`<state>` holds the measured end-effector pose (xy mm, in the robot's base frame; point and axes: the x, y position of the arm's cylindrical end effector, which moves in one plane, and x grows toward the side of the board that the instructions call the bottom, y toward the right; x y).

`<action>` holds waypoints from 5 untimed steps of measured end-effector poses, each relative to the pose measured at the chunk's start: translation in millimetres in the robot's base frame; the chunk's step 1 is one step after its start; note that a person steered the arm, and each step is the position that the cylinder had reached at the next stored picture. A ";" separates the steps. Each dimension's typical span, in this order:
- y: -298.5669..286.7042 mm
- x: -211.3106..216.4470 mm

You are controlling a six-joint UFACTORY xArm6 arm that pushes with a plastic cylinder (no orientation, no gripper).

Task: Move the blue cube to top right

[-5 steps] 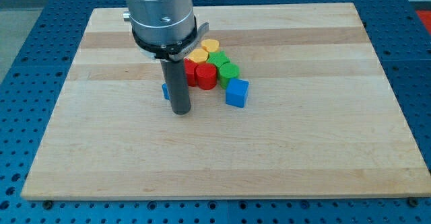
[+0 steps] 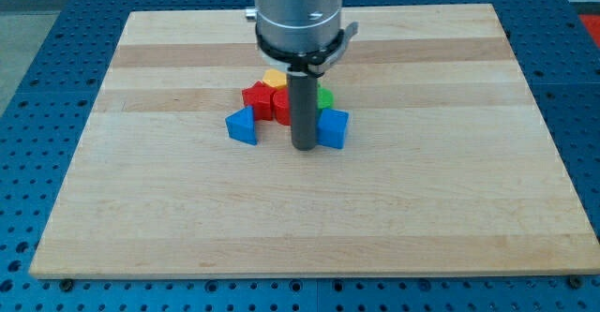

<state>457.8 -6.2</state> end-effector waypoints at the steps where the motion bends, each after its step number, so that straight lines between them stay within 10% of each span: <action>1: 25.3 -7.1; 5: 138.7 -45.2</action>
<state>412.7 132.5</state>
